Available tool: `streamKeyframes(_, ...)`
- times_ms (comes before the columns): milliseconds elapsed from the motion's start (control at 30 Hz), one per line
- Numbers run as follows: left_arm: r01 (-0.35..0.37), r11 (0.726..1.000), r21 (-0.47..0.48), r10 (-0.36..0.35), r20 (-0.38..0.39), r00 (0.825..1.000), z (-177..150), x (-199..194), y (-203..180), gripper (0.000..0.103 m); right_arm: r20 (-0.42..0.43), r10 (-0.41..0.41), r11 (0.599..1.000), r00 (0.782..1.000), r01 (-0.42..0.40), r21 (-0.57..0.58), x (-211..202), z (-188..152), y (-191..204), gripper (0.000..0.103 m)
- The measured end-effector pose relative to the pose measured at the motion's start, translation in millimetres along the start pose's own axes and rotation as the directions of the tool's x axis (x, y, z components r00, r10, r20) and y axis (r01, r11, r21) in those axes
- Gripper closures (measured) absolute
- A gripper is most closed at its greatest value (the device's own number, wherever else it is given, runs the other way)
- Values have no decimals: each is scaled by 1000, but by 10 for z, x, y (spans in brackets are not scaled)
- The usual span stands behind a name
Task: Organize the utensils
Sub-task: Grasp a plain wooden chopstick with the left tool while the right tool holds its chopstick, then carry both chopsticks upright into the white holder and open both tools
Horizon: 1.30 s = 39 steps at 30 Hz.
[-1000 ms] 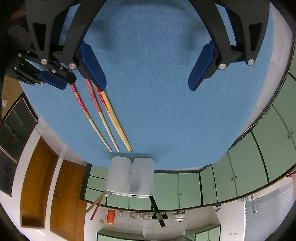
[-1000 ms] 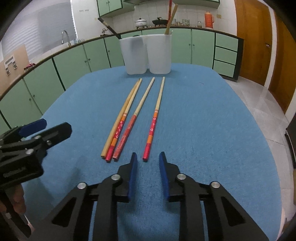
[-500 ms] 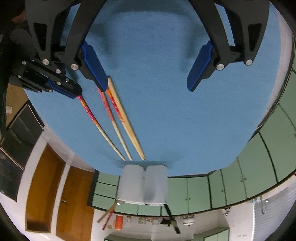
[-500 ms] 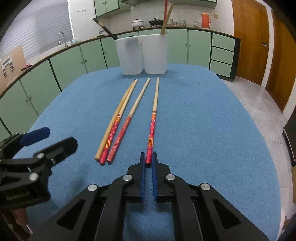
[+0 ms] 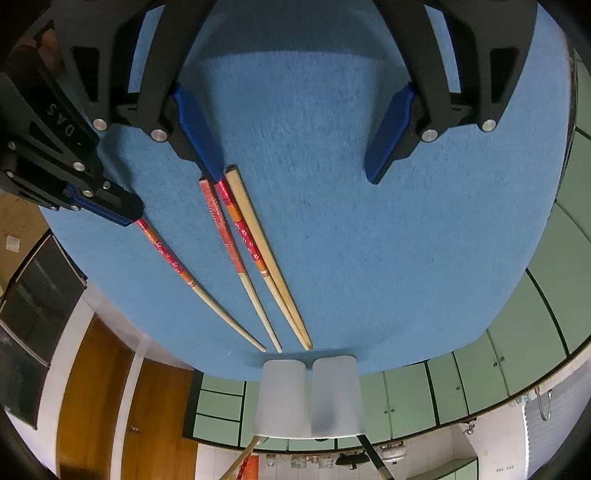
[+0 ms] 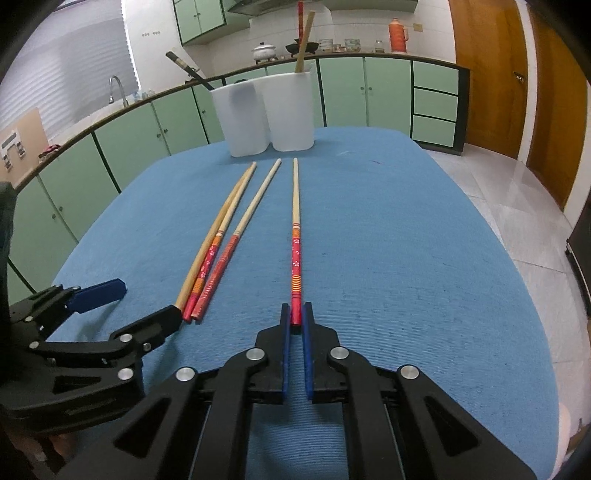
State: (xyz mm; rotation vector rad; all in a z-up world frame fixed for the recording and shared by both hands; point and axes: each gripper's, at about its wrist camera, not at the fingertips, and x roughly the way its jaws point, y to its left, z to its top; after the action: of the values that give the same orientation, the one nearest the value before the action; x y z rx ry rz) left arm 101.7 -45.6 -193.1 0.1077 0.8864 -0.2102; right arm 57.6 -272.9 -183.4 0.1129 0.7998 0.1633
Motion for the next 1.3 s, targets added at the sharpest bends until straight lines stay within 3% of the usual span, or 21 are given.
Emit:
streamKeyframes(467, -58, 998, -33, 59, 8, 998, 5, -55, 65, 29, 2, 4, 1000, 1000, -4, 3, -14, -15, -1, 97)
streamKeyframes(567, -40, 998, -39, 41, 9, 999, 10, -69, 37, 32, 1, 4, 1000, 1000, -4, 4, -10, -16, -1, 97)
streamKeyframes(1033, 21, 1000, -20, -20, 34, 999, 3, -27, -95, 94, -3, 40, 998, 999, -39, 41, 34, -5, -65, 97)
streamKeyframes(1300, 36, 998, -46, -34, 43, 998, 37, -90, -30, 96, -3, 58, 997, 998, -58, 52, 8, 20, -94, 97)
